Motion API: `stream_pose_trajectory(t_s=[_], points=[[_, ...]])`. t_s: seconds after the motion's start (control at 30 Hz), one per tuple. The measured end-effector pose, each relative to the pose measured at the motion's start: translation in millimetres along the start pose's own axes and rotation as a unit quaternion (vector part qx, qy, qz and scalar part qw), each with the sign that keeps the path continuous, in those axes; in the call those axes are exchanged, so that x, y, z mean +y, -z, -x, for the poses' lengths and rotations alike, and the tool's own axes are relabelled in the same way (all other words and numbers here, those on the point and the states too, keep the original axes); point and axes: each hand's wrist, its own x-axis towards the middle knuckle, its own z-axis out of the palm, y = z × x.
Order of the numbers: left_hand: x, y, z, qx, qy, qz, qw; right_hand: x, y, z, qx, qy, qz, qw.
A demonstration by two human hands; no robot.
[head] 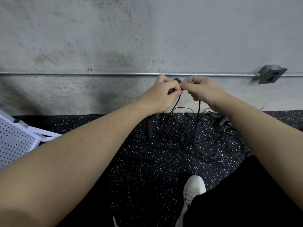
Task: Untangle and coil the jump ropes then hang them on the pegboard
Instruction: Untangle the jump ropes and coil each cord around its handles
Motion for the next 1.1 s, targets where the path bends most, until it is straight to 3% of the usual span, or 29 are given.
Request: stream_pose_trajectory(t_s=[0.1, 0.23, 0.4, 0.5, 0.73, 0.87, 1.1], points=[[-0.2, 10.5, -4.1, 0.019, 0.019, -0.006, 1.000, 6.8, 8.3, 3.8, -0.038, -0.019, 0.025, 0.999], [-9.7, 27.4, -10.8, 0.060, 0.089, 0.009, 0.994, 21.6, 20.1, 7.6, -0.069, -0.117, 0.102, 0.986], [-22.6, 25.7, -9.6, 0.044, 0.140, -0.001, 0.989, 30.4, 34.3, 7.2, 0.020, -0.091, 0.066, 0.993], [-13.5, 14.9, -7.9, 0.024, 0.100, 0.007, 0.995, 25.4, 34.7, 5.5, 0.044, -0.058, 0.064, 0.995], [2.7, -9.5, -7.3, 0.008, -0.036, 0.020, 0.999, 8.1, 10.9, 4.0, 0.023, -0.016, 0.066, 0.997], [2.4, -10.4, -9.2, 0.026, -0.057, 0.011, 0.998, 11.7, 12.6, 4.1, 0.007, -0.024, 0.050, 0.998], [-2.0, -12.8, -10.1, -0.005, -0.059, -0.006, 0.998, 15.6, 13.5, 6.2, -0.018, -0.028, 0.037, 0.999]])
